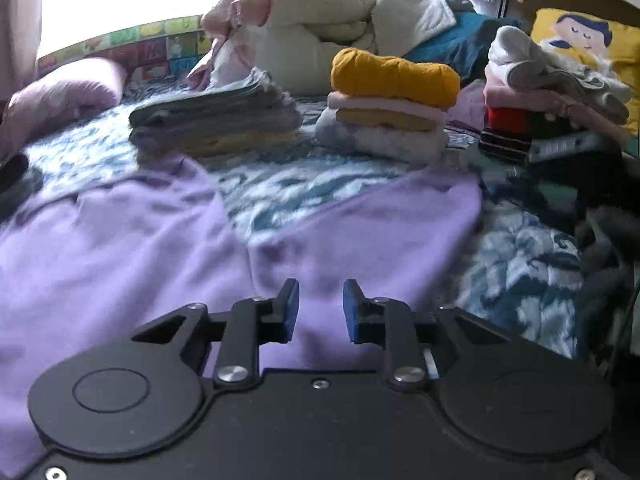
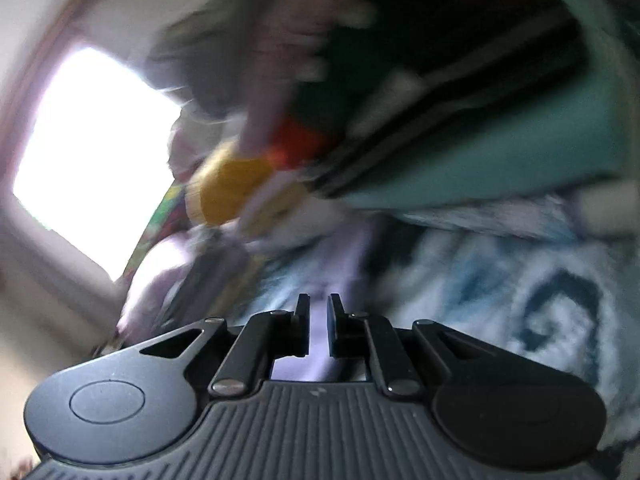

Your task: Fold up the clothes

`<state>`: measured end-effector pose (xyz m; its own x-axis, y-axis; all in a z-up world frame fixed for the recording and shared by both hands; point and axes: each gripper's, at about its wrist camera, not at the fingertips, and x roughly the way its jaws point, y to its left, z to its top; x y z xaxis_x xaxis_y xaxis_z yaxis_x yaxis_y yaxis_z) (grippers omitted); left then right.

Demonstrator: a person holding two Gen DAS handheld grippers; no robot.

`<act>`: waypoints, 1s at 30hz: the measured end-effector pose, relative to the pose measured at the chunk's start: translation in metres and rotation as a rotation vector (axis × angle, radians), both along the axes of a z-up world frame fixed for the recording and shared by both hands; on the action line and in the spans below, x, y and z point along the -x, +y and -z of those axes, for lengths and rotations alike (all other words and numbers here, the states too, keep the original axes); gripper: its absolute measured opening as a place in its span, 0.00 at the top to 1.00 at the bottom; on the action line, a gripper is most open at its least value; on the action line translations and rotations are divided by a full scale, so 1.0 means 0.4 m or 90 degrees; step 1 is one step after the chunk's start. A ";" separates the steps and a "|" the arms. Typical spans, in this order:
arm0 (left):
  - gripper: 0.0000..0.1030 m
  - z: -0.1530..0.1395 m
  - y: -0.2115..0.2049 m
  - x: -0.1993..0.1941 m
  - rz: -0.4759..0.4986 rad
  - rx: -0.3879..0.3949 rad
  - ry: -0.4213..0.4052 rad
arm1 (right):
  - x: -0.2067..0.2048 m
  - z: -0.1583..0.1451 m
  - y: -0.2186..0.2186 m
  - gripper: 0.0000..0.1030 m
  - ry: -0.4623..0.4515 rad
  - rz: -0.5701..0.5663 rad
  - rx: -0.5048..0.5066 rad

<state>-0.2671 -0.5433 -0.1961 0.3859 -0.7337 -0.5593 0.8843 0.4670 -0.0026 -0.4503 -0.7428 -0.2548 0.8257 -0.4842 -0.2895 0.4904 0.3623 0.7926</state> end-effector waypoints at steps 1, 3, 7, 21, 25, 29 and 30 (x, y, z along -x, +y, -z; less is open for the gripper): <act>0.78 0.033 -0.003 0.002 0.000 -0.023 0.000 | -0.014 -0.009 0.007 0.88 -0.012 -0.046 0.019; 0.78 0.064 -0.004 0.017 0.009 -0.018 -0.035 | -0.056 -0.021 0.031 0.84 -0.018 -0.139 0.047; 0.75 0.021 -0.008 0.024 -0.004 -0.030 -0.024 | -0.126 0.016 0.037 1.00 0.149 -0.172 0.018; 0.46 -0.049 0.300 -0.051 -0.134 0.028 0.076 | -0.117 -0.035 0.141 0.71 0.085 -0.246 0.091; 0.55 -0.053 0.414 -0.148 -0.271 0.037 0.070 | -0.201 -0.078 0.273 0.72 0.091 -0.361 0.159; 0.54 -0.014 0.484 -0.189 -0.315 0.021 0.064 | -0.288 -0.104 0.410 0.76 0.143 -0.436 0.226; 0.51 0.008 0.491 -0.194 -0.306 0.004 0.060 | -0.302 -0.102 0.436 0.76 0.190 -0.441 0.239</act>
<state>-0.1896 -0.3469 -0.1993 0.6303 -0.4879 -0.6039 0.5639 0.8224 -0.0758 -0.3293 -0.5684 -0.2140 0.8856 -0.0039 -0.4644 0.2300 0.8724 0.4312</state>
